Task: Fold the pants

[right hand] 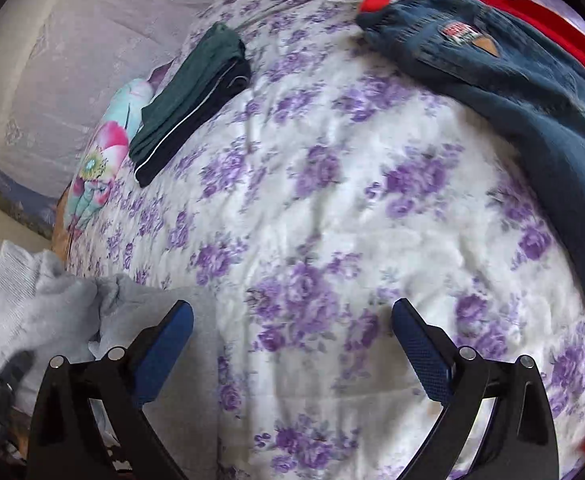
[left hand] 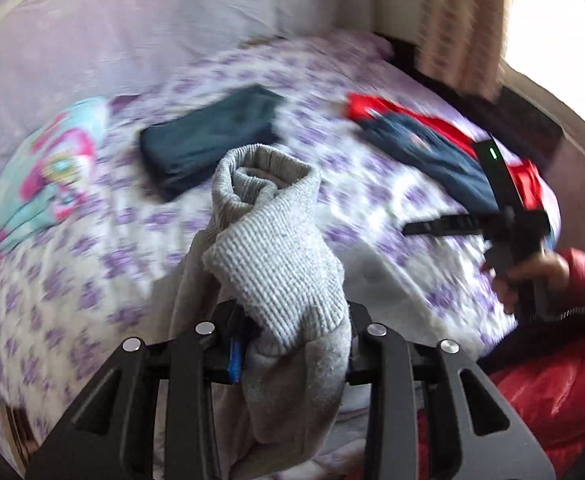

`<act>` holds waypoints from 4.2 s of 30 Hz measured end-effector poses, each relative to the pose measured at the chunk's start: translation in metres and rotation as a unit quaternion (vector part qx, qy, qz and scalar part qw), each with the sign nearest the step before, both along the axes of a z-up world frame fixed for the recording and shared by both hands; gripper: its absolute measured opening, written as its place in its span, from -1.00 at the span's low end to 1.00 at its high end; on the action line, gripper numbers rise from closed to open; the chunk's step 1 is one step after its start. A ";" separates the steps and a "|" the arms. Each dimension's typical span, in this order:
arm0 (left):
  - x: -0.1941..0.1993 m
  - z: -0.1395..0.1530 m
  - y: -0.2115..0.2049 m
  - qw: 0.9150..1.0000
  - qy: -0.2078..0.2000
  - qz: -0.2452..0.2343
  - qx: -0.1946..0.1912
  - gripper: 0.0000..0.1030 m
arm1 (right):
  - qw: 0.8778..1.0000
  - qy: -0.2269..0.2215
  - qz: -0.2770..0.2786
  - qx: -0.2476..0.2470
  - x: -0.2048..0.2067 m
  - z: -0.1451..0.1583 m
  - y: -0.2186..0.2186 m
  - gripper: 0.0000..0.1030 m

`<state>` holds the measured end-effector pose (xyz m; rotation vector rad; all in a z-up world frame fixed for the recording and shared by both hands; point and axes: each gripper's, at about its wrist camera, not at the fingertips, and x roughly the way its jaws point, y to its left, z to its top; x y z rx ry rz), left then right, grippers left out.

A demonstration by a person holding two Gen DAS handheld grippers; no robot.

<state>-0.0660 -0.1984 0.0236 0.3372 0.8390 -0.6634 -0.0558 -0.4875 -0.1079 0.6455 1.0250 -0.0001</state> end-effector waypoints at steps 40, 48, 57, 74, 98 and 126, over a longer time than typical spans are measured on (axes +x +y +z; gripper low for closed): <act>0.036 -0.128 0.096 0.949 0.290 0.125 -0.015 0.92 | 0.986 0.025 0.151 -0.069 0.001 0.008 0.071 0.93; 0.047 -0.124 0.086 0.960 0.266 0.082 0.017 0.92 | 0.965 -0.107 0.170 -0.165 0.026 0.110 0.127 0.93; 0.052 -0.126 0.072 0.969 0.237 0.054 0.041 0.92 | 0.945 0.007 0.243 -0.220 0.063 0.031 0.187 0.93; 0.051 -0.130 0.080 0.970 0.240 0.046 0.015 0.92 | 0.915 -0.008 0.289 -0.282 -0.008 0.064 0.167 0.93; 0.071 -0.129 0.113 0.955 0.285 0.068 -0.038 0.92 | 0.983 0.060 0.171 -0.010 -0.027 0.004 0.107 0.93; 0.180 -0.114 0.040 0.979 0.191 0.040 0.060 0.92 | 0.917 -0.019 0.378 -0.125 -0.010 0.049 0.277 0.26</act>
